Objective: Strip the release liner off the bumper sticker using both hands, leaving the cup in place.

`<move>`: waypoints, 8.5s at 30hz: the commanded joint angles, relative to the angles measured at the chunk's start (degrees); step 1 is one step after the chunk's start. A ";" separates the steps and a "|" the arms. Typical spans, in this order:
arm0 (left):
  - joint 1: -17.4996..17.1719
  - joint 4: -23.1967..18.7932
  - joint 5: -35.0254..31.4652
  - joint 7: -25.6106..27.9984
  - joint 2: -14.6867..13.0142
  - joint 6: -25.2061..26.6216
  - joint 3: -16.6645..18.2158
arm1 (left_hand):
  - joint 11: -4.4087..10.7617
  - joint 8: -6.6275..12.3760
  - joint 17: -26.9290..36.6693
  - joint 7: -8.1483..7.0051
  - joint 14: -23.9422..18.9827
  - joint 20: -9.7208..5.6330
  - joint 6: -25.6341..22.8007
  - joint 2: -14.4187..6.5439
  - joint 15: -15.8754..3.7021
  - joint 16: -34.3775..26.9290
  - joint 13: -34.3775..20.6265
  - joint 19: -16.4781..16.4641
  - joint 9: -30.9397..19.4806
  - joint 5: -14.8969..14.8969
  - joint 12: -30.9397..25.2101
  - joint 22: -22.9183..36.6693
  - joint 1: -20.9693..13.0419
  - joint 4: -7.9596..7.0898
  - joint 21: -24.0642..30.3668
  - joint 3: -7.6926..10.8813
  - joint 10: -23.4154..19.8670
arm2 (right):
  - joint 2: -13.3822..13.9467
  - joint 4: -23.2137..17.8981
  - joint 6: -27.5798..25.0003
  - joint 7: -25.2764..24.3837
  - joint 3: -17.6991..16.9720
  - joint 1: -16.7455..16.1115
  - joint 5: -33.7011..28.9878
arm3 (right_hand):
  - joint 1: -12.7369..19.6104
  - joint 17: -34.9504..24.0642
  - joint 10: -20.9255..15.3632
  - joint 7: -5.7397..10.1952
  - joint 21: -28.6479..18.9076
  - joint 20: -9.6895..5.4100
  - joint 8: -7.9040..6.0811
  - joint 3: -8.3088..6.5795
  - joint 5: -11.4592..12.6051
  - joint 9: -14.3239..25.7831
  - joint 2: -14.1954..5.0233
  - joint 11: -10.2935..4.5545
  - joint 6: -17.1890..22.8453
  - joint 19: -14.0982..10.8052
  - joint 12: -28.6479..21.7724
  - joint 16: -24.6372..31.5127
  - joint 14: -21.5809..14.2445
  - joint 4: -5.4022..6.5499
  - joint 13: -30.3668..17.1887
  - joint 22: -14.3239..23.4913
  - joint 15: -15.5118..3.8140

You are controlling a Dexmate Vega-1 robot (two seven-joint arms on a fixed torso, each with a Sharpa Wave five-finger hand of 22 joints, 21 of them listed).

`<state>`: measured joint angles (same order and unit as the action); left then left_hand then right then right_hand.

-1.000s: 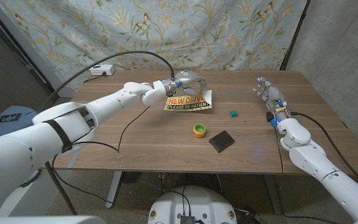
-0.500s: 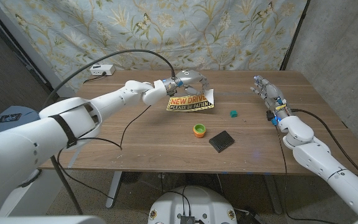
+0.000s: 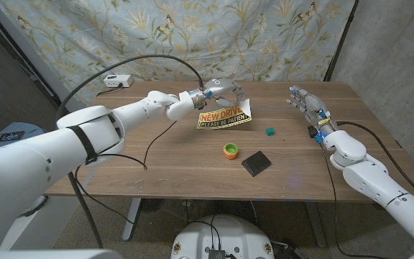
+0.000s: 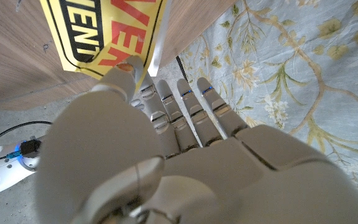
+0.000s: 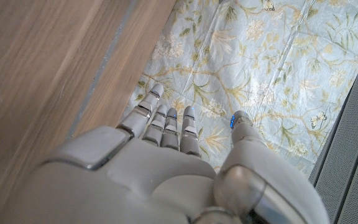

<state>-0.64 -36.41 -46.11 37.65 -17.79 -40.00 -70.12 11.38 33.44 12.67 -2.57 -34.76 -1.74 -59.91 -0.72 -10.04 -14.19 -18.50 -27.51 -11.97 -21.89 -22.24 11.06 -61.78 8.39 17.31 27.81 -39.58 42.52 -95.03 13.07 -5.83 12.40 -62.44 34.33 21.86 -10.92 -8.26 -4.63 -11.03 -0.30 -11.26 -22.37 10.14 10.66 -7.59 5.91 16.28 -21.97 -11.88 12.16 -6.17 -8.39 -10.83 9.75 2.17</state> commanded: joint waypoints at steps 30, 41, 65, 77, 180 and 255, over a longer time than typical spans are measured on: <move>3.32 14.52 8.69 10.17 8.74 -3.00 -9.30 | 0.18 2.58 0.72 -0.74 2.21 -0.06 -1.06 -0.40 -0.76 0.79 -0.88 3.17 0.25 0.95 0.91 0.10 0.44 0.21 -1.33 -1.04 1.46 | 6.40 -8.57 -7.69 1.43 0.86 -0.93 -2.58 | 2.57 -0.11 -1.06 -2.93 -0.29 2.30 0.31 -0.32 0.27 0.19 0.41 2.00 -1.06 -0.65 0.04 -0.14 -0.55 -1.16 -0.43 0.05 3.02; 3.60 15.10 13.21 9.13 9.65 -2.17 -10.94 | 0.12 2.74 0.41 -1.31 4.91 0.50 -1.16 -0.16 -0.13 2.08 -1.11 5.81 0.35 1.49 2.26 -0.02 0.49 0.43 -2.48 -1.08 3.92 | 6.91 -9.83 -9.64 1.69 2.53 -0.02 -4.10 | 3.72 -0.06 -1.08 -3.42 -0.28 2.85 0.34 -0.55 0.32 0.19 0.63 2.41 -1.39 -0.89 0.13 -0.22 -0.79 -1.43 -0.47 0.04 3.51; 4.04 15.37 19.25 3.94 10.57 -3.64 -12.17 | 0.41 3.61 0.11 -2.04 6.19 0.15 -0.99 -0.09 -0.20 2.37 -1.17 7.07 -0.70 2.20 3.20 -0.16 0.69 0.40 -3.17 -1.07 4.56 | 7.54 -10.01 -12.35 3.17 4.99 2.49 -5.48 | 4.74 -0.12 -0.94 -3.75 -0.20 3.18 0.44 -0.48 0.25 0.21 0.94 2.75 -2.11 -0.98 0.27 -0.36 -0.78 -1.27 -0.56 0.05 4.01; 4.02 15.44 21.44 0.55 11.76 -3.36 -12.53 | 0.46 3.97 -0.03 -2.26 6.68 -0.03 -1.02 0.03 -0.27 2.44 -1.19 7.38 -0.90 2.67 3.62 -0.22 0.86 0.40 -3.40 -1.02 4.66 | 8.19 -10.14 -12.82 3.70 5.33 2.67 -5.68 | 5.09 -0.15 -0.75 -3.95 -0.16 3.53 0.50 -0.36 0.19 0.22 1.15 3.00 -2.61 -0.97 0.35 -0.44 -0.70 -1.18 -0.60 0.05 4.36; 1.48 7.85 -20.62 26.35 11.28 -8.01 3.76 | 0.42 5.21 -0.24 -2.00 7.66 -0.18 -0.06 -0.50 -0.43 2.25 -1.55 8.72 -1.28 5.08 5.38 -0.26 1.04 0.50 -4.31 -0.45 4.88 | 13.16 -14.78 -17.56 0.90 3.98 1.28 -10.50 | 9.03 -0.72 -8.60 -3.57 -1.70 4.65 -3.95 0.66 0.21 0.83 0.32 3.62 11.10 -9.82 -2.57 1.92 -8.93 -0.87 -1.94 0.13 4.07; -3.28 -2.99 -28.16 26.35 5.09 -7.69 11.86 | 0.41 6.03 -0.34 -2.16 7.58 -0.11 0.50 -0.55 -0.39 2.26 -1.96 9.01 -1.30 5.75 5.86 -0.24 1.26 0.56 -4.49 0.24 4.65 | 11.16 -15.44 -26.34 -3.71 7.90 6.73 -20.61 | 26.77 -3.36 -26.59 1.22 -2.75 -2.44 -21.77 0.00 1.23 9.44 -1.07 -2.88 42.58 -21.81 -4.00 7.57 -24.40 -0.28 -2.04 0.70 -5.74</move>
<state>-2.76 -36.87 -73.83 64.01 -11.47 -47.43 -59.33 11.77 34.63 12.27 -4.74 -27.72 -1.95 -59.08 -0.64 -9.70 -11.81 -20.36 -18.51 -11.44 -16.30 -16.52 10.68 -60.53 8.94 13.09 27.59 -35.10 54.03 -110.87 -12.34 -9.36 20.09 -56.33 13.91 47.89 -13.99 -34.37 -3.28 -13.69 -2.57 -32.68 -22.60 11.03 19.93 -8.54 2.93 58.96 -43.25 -16.09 19.50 -30.12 -8.60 -12.65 10.27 -2.74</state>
